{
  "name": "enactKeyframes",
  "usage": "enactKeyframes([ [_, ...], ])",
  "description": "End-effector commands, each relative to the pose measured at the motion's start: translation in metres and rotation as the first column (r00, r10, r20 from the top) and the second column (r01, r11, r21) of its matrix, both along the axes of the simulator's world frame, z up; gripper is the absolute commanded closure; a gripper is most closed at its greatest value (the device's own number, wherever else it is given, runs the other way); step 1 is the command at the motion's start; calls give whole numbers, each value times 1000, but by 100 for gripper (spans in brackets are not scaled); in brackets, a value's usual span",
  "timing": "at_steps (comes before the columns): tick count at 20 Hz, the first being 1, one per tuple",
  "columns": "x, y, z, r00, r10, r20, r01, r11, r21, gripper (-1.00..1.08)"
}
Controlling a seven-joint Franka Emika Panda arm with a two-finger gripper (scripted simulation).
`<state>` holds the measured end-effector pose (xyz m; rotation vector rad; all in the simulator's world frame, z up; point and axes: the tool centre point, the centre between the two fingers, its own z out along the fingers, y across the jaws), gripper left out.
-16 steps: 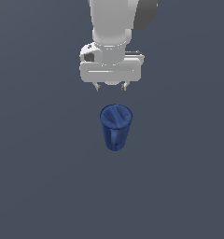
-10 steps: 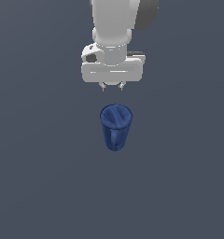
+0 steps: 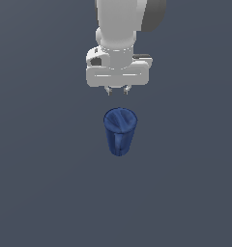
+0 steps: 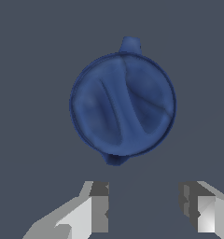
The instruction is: Pick up the object and move it to a goal position.
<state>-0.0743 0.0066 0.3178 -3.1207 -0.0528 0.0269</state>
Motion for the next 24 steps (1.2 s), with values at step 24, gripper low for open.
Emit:
enactKeyframes([
  [24,97,-2,-19,979,-154,-134,157,987,13,-20],
])
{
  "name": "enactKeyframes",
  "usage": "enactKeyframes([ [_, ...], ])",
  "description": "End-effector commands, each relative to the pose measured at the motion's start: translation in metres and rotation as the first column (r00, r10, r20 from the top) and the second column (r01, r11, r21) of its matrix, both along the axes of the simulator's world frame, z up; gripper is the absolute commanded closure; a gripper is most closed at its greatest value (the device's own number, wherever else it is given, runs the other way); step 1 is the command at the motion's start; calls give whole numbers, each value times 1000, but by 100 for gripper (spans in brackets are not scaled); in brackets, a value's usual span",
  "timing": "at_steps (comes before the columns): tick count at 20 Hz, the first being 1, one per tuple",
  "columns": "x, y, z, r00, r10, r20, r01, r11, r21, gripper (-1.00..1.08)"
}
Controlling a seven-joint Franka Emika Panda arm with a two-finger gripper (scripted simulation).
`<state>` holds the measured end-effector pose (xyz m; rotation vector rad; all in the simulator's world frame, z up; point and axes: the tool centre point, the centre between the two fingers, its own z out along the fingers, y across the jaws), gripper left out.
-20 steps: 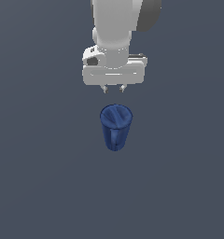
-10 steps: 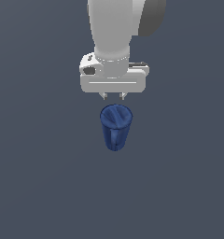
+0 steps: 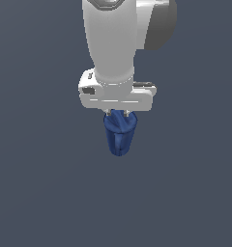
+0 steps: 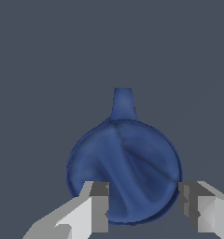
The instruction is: Pick up the object and move it to a goal position.
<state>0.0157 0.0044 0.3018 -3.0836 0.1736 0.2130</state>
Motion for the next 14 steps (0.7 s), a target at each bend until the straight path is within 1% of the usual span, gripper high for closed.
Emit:
enactKeyframes([
  [1,11,0,-5,1000,-19,-18,19,1000,2,-20],
  [8,37,-1,-21,995,-71,-66,71,997,4,-20],
  [14,55,-1,-37,988,-112,-108,113,994,2,-20],
])
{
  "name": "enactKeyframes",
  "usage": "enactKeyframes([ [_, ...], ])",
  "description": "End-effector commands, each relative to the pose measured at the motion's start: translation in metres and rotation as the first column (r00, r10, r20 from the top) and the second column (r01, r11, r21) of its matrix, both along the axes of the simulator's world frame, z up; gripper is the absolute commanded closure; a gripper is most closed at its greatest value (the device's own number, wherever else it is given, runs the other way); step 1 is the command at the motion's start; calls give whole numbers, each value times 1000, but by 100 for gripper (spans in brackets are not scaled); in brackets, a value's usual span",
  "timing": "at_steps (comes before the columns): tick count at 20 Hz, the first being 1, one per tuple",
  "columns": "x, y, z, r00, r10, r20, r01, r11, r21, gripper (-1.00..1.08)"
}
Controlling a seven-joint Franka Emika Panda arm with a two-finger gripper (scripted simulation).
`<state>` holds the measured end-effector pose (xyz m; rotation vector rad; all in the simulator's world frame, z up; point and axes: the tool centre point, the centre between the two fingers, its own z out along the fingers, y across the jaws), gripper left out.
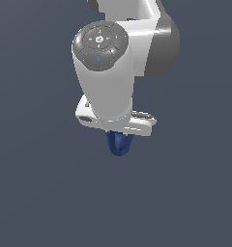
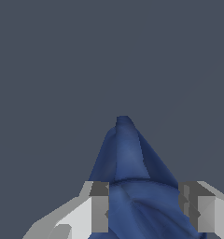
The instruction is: Pick up the object and move it to a goal position.
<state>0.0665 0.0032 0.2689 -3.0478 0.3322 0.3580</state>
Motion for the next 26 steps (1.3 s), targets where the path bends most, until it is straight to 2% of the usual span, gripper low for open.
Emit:
enactKeyframes([
  [1,7,0,-7,1000,-18,-18,18,1000,0,-20],
  [13,26,0,-40,993,-80,-86,80,997,-4,-20],
  [26,29,0,-49,990,-95,-104,95,995,-6,-20],
])
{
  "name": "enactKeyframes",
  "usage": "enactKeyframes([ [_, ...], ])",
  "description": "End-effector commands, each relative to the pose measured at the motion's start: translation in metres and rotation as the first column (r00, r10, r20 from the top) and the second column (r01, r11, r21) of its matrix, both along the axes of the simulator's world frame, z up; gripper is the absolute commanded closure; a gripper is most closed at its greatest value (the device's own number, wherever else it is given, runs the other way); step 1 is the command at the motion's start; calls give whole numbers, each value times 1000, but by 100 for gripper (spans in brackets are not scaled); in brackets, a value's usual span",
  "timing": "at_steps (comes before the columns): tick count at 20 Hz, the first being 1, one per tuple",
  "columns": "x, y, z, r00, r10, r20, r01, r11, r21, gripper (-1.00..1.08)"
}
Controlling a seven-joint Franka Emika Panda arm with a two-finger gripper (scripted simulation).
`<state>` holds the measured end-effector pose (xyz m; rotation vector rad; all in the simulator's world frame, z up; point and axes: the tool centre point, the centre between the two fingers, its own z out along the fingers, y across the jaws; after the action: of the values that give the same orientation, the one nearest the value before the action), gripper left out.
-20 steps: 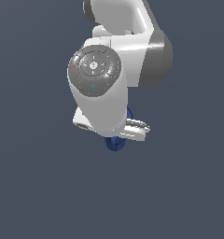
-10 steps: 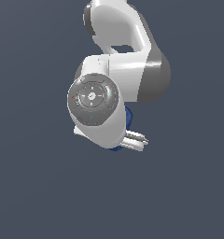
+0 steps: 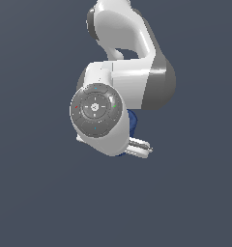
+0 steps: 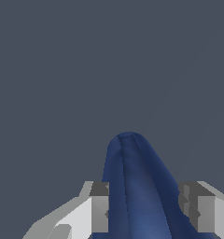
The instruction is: Pick up the object and move it to a goal position.
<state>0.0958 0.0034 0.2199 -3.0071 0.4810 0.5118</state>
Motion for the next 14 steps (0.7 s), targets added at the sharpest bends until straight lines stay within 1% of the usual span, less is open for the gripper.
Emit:
enactKeyframes([
  [1,0,0,-1,1000,0,0,0,1000,0,-20],
  [14,-8,3,-24,1000,-1,0,1,1000,0,-20],
])
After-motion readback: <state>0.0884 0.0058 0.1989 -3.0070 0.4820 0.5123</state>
